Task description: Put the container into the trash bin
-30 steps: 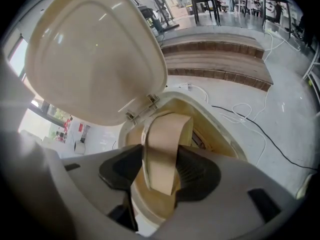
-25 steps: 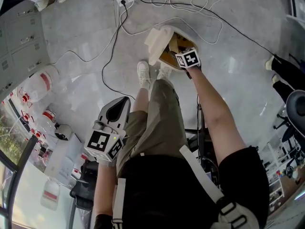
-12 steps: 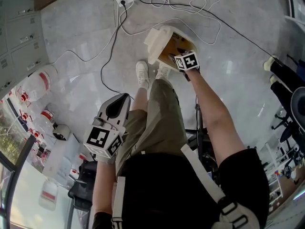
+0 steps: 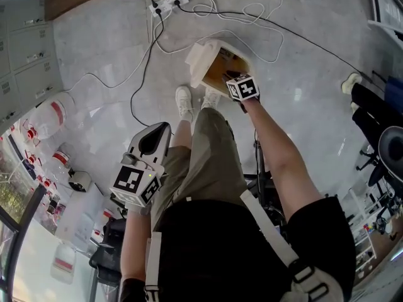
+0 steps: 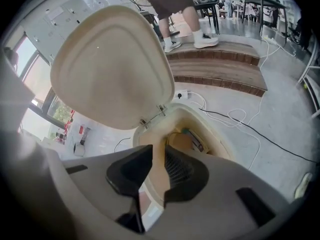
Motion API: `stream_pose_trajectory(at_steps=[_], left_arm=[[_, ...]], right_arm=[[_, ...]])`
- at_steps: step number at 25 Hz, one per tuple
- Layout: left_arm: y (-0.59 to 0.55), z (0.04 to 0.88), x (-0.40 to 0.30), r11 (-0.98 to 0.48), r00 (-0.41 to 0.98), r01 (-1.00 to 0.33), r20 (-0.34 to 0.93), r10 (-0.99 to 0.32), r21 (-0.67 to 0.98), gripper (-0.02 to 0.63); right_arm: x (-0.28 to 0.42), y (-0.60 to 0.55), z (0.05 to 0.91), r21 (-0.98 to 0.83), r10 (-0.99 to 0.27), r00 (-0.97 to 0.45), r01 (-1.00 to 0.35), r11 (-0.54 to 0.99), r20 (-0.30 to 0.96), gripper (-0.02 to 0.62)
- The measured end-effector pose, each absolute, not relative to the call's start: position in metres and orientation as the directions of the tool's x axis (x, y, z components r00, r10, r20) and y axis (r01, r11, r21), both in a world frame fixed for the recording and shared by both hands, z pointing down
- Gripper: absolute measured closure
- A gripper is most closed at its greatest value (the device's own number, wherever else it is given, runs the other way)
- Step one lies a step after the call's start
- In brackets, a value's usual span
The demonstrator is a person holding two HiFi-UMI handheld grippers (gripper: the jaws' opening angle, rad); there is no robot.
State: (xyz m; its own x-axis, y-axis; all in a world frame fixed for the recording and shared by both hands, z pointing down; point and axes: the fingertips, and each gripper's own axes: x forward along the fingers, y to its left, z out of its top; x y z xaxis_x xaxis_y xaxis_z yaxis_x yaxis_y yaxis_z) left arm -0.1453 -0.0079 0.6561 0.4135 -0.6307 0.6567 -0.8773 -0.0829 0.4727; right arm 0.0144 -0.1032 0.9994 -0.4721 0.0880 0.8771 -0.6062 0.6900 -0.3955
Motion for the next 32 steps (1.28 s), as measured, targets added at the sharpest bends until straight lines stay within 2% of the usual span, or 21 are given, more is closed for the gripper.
stream_pose_trajectory(at_steps=[3, 6, 22, 32], left_arm=[[-0.013, 0.647, -0.142, -0.102, 0.424, -0.873, 0.641, -0.639, 0.477, 0.601], [-0.021, 0.638, -0.14, -0.121, 0.431, -0.872, 0.626, -0.649, 0.474, 0.601], [-0.036, 0.588, -0.116, -0.225, 0.478, -0.854, 0.535, -0.697, 0.47, 0.601], [-0.048, 0.559, -0.116, -0.253, 0.481, -0.847, 0.472, -0.739, 0.468, 0.601]], right_arm=[[0.016, -0.105, 0.984, -0.377, 0.068, -0.469, -0.607, 0.7, 0.881, 0.54], [0.015, -0.109, 0.97, -0.37, 0.056, -0.474, -0.601, 0.709, 0.879, 0.552], [0.019, -0.096, 0.874, -0.386, 0.001, -0.541, -0.598, 0.702, 0.841, 0.561], [0.014, -0.102, 0.794, -0.381, -0.084, -0.618, -0.58, 0.72, 0.782, 0.561]])
